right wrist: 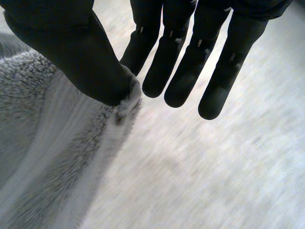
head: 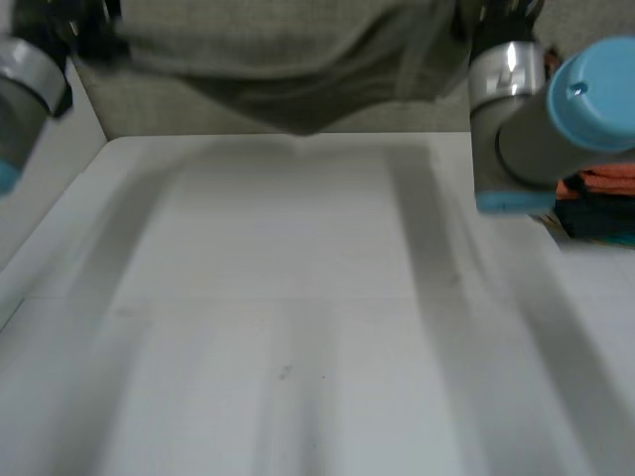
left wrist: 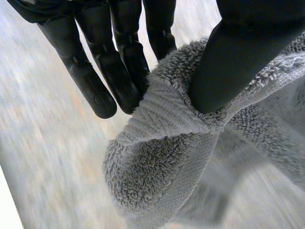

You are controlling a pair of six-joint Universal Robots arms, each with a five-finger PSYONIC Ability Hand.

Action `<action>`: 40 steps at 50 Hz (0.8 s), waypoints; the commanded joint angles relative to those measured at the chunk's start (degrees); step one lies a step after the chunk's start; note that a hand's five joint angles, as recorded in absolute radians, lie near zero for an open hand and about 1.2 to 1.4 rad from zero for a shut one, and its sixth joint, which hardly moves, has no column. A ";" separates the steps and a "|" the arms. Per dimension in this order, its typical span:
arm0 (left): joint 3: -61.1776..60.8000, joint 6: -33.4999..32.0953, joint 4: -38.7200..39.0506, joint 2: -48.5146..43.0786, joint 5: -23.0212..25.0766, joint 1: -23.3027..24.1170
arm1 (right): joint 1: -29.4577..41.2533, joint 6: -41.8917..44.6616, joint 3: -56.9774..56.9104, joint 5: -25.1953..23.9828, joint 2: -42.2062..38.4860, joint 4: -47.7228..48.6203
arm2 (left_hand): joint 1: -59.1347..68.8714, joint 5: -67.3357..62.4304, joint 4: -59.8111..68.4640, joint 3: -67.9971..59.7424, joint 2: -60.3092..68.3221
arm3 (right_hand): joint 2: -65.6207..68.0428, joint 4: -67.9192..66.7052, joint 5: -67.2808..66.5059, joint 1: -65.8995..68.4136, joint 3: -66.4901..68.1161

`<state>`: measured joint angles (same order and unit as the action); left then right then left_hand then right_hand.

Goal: Fold the laundry.

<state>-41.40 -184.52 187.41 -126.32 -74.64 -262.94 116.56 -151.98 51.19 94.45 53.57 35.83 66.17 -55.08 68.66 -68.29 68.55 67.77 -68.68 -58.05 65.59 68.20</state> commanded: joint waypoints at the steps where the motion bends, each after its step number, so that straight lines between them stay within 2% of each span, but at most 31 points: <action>1: -13.34 -8.48 -3.54 -3.67 2.65 -1.17 | -0.36 -2.44 15.31 -2.95 0.57 -11.99 | 13.83 -14.92 11.34 -11.71 11.45 | 12.23 -11.32 -11.95 14.41 11.80; 4: -17.55 -13.21 -4.16 -6.65 3.62 -1.35 | -0.45 -2.53 21.82 -5.06 -0.04 -13.59 | 13.19 -14.27 10.69 -11.06 10.80 | 12.23 -11.32 -11.95 14.41 11.80; 7: -19.76 -17.00 -4.51 -8.59 4.06 -1.44 | -0.54 -1.66 25.62 -6.47 -1.27 -13.42 | 4.63 -5.72 2.14 -2.51 2.25 | 12.23 -11.32 -11.95 14.41 11.80; 13: -20.47 -25.79 -8.63 -10.79 3.10 -1.44 | -0.45 3.44 29.76 -7.26 -3.12 -13.15 | -40.93 39.85 -43.43 43.06 -43.31 | 12.23 -11.32 -11.95 14.41 11.80; 16: -20.30 -28.42 -11.09 -9.31 1.96 -1.35 | -0.63 4.76 30.02 -6.92 -2.77 -13.24 | -52.88 51.80 -55.38 55.01 -55.26 | 12.23 -11.32 -11.95 14.41 11.80; 19: -20.82 -29.31 -11.98 -7.11 1.16 -1.53 | -0.63 4.68 30.11 -6.74 -2.33 -13.50 | -55.61 54.53 -58.11 57.74 -58.00 | 12.23 -11.32 -11.95 14.41 11.80; 27: -30.20 -28.00 -12.68 3.17 1.69 -4.07 | -1.07 2.66 30.46 -5.77 0.30 -13.77 | -52.44 51.35 -54.94 54.56 -54.82 | 12.23 -11.32 -11.95 14.41 11.80; 30: -33.47 -27.74 -13.03 5.29 1.69 -4.51 | -1.68 2.04 30.29 -5.51 1.01 -14.12 | -41.20 40.11 -43.69 43.32 -43.58 | 12.23 -11.32 -11.95 14.41 11.80; 31: -35.57 -27.73 -13.30 6.51 1.60 -4.60 | -1.94 1.86 30.11 -5.42 1.36 -14.38 | -32.83 31.74 -35.32 34.95 -35.21 | 12.23 -11.32 -11.95 14.41 11.80; 35: -39.71 -28.00 -15.31 7.49 1.87 -4.69 | -2.21 1.25 29.76 -5.42 1.89 -15.08 | -12.28 11.20 -14.78 14.41 -14.66 | 12.23 -11.32 -11.95 14.41 11.80; 40: -41.48 -28.00 -17.25 6.00 1.87 -4.51 | -2.21 1.16 29.67 -5.42 1.98 -15.44 | -4.82 3.73 -7.31 6.94 -7.20 | 12.23 -11.32 -11.95 14.41 11.80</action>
<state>-80.11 -212.37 172.50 -118.99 -72.83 -267.66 114.46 -150.60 81.09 89.07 55.38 20.94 49.90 -37.95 48.15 -48.08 48.25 67.77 -68.68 -58.05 65.59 68.20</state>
